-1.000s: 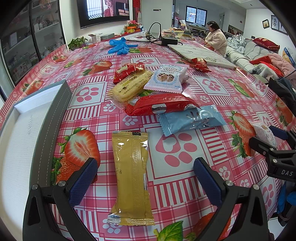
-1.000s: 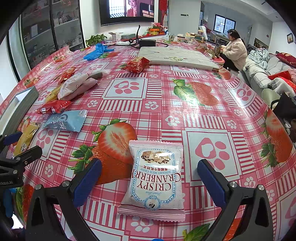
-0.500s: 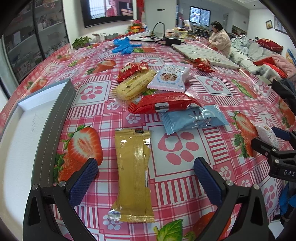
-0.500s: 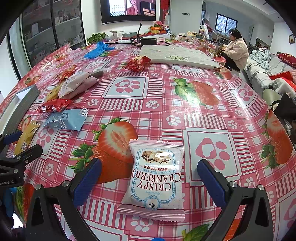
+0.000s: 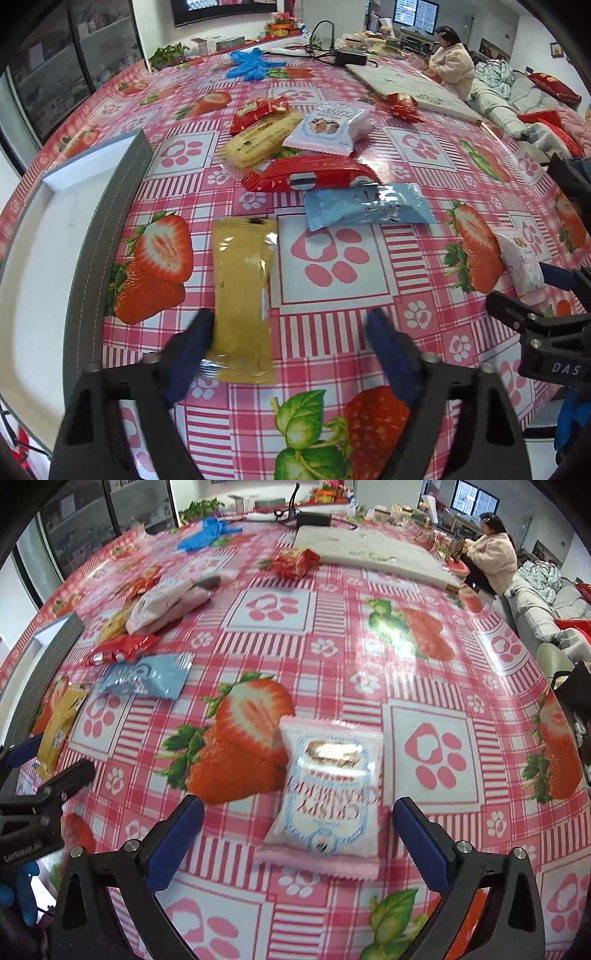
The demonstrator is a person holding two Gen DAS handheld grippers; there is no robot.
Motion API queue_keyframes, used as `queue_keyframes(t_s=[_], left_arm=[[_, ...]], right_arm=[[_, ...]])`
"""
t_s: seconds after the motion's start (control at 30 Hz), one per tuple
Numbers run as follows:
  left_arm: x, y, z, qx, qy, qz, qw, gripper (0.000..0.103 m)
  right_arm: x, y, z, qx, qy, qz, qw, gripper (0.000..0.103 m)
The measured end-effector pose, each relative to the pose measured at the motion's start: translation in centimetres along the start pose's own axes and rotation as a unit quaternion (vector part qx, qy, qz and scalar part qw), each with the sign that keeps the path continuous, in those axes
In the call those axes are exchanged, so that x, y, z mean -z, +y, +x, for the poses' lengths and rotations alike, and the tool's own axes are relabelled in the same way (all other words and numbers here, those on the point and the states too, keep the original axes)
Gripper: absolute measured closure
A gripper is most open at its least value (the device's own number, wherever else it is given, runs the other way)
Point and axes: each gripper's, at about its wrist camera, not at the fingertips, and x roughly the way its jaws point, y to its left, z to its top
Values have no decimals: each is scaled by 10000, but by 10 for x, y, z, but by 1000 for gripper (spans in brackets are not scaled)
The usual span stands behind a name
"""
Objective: Organize snacks
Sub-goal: 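Grasp the yellow bar with the left tool while the right tool grasps the Crispy Cranberry pack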
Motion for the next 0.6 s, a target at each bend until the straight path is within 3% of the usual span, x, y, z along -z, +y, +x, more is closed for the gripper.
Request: queue_keyframes(t_s=[0.07,0.13,0.2,0.3,0.4,0.6], left_arm=[[1,-5,-5,85,-19,148,9999,63],[0,-8,-5,129,26,208,9997,65],[2,-4,-7,268,-7,134,9995,65],[5,7,-12,572,-32,-104,9983,65],[8,19,-22,763,-136,-276,9966,65],[7,38,-46,1051,-299,-587,9923,65]], right_arm=[[2,4,-4,-25,13,-31,10000,11],[4,11,-10,-87,16,-133,9999,34],[4,18,-15,-138,30,-242,9996,47],[9,22,-17,-276,0,-207,9994,47],[15,14,-25,-767,-46,238,9968,47],[21,7,-44,-1194,-225,687,9902,47]])
